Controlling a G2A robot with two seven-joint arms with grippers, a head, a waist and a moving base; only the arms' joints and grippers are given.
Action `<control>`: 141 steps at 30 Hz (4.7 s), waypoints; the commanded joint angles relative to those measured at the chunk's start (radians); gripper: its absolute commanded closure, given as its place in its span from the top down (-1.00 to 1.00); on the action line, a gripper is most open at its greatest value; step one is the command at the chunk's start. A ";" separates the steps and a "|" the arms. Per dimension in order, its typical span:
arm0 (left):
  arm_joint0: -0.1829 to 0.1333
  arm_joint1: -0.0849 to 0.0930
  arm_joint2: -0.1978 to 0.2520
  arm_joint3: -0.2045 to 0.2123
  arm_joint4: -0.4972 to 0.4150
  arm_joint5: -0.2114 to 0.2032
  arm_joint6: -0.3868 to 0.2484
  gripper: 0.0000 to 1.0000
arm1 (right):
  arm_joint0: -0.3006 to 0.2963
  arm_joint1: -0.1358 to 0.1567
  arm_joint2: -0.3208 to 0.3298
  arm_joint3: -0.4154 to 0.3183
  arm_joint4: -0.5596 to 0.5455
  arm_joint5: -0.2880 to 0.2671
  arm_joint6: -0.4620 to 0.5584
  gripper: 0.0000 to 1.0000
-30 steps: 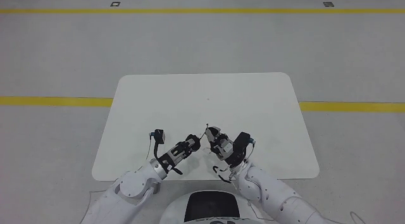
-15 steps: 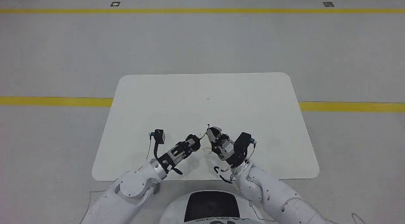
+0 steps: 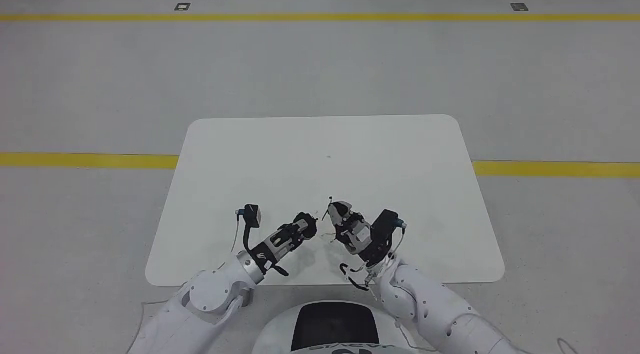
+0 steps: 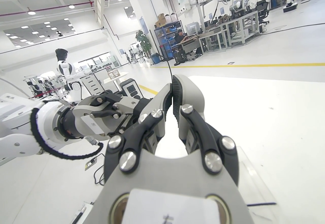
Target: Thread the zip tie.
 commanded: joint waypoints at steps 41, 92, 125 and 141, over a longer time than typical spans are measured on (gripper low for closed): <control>-0.028 0.025 -0.053 0.035 -0.066 0.037 -0.250 -1.00 | 0.030 0.048 -0.083 -0.043 0.053 0.000 -0.050 -1.00; -0.028 0.025 -0.053 0.035 -0.066 0.037 -0.250 -1.00 | 0.015 0.038 -0.066 -0.050 0.027 0.000 0.003 -1.00; -0.028 0.025 -0.053 0.035 -0.066 0.037 -0.250 -1.00 | 0.016 0.022 -0.053 -0.025 -0.001 0.000 0.007 -1.00; -0.028 0.025 -0.053 0.035 -0.066 0.037 -0.250 -1.00 | 0.006 0.015 -0.037 -0.027 -0.019 0.000 0.006 -1.00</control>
